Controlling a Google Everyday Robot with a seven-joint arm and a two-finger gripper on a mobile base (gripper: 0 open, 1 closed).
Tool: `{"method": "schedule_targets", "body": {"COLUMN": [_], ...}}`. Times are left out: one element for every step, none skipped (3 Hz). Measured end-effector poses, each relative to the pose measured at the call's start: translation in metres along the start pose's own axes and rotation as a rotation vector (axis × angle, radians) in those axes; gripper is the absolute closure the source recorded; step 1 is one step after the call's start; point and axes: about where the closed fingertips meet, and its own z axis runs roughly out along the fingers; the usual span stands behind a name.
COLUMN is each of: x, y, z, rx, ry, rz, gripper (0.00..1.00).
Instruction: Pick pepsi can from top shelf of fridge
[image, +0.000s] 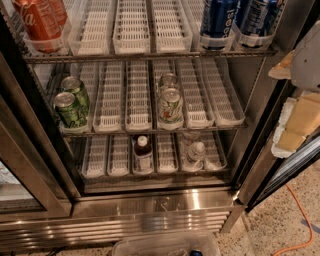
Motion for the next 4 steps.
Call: {"method": "schedule_targets", "body": {"x": [0.0, -0.002, -0.002, -0.01], "y": [0.0, -0.002, -0.002, -0.003], "z": [0.0, -0.003, -0.003, 0.002], "rx": [0.0, 0.016, 0.016, 0.043], "ry": [0.0, -0.054, -0.054, -0.077], "rz": [0.0, 0.015, 0.015, 0.055], "gripper": [0.0, 0.0, 0.0, 0.0]}}
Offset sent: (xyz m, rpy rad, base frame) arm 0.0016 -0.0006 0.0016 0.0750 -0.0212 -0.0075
